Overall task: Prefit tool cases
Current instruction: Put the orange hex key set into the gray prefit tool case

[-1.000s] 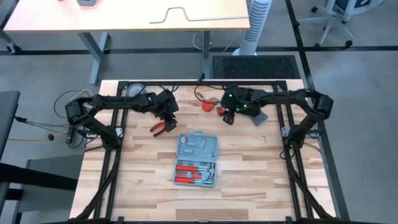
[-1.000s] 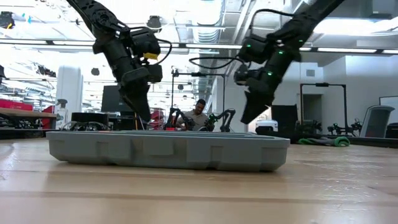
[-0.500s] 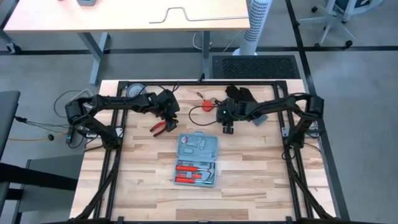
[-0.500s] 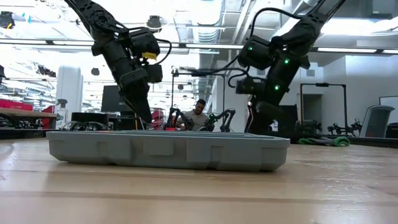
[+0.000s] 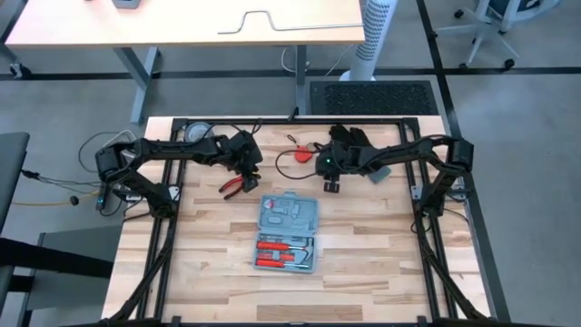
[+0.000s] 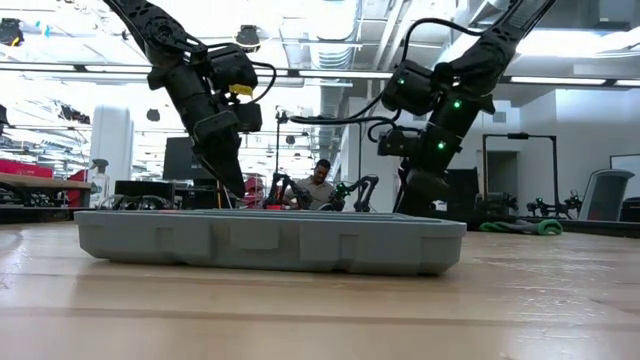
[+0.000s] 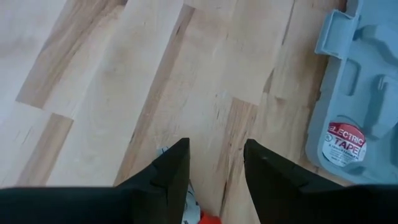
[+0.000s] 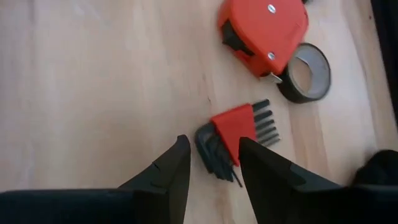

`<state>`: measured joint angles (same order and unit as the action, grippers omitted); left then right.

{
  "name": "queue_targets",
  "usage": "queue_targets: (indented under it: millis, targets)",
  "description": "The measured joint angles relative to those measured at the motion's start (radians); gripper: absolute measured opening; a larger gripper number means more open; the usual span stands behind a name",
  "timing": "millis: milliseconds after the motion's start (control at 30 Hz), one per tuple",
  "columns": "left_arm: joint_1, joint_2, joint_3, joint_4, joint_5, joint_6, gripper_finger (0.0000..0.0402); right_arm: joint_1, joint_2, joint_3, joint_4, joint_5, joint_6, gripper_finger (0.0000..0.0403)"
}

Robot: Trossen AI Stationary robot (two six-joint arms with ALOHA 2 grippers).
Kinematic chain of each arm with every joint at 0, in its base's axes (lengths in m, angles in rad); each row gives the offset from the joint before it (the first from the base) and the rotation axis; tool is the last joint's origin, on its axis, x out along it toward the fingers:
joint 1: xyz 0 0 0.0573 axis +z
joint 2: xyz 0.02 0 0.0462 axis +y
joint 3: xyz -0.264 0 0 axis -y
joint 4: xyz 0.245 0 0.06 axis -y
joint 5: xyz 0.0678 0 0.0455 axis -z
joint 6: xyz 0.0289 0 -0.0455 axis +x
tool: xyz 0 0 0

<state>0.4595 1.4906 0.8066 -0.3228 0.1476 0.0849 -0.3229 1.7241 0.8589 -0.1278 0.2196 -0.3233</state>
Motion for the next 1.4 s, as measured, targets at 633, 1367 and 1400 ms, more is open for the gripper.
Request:
queue_targets:
  millis: [633, 1367, 1400]
  targets:
    - [0.000, 0.000, 0.000, -0.001, -0.024, 0.001, 0.0141, -0.008, -0.002, -0.098, 0.127, -0.009, 0.038, 0.0143]
    - [0.000, 0.000, 0.000, -0.002, -0.029, -0.008, 0.0141, 0.041, 0.070, -0.096, 0.152, 0.057, 0.273, 0.0015]
    - [0.000, 0.000, 0.000, -0.002, -0.029, -0.008, 0.0141, 0.041, 0.059, -0.096, 0.136, 0.050, 0.310, 0.0012]
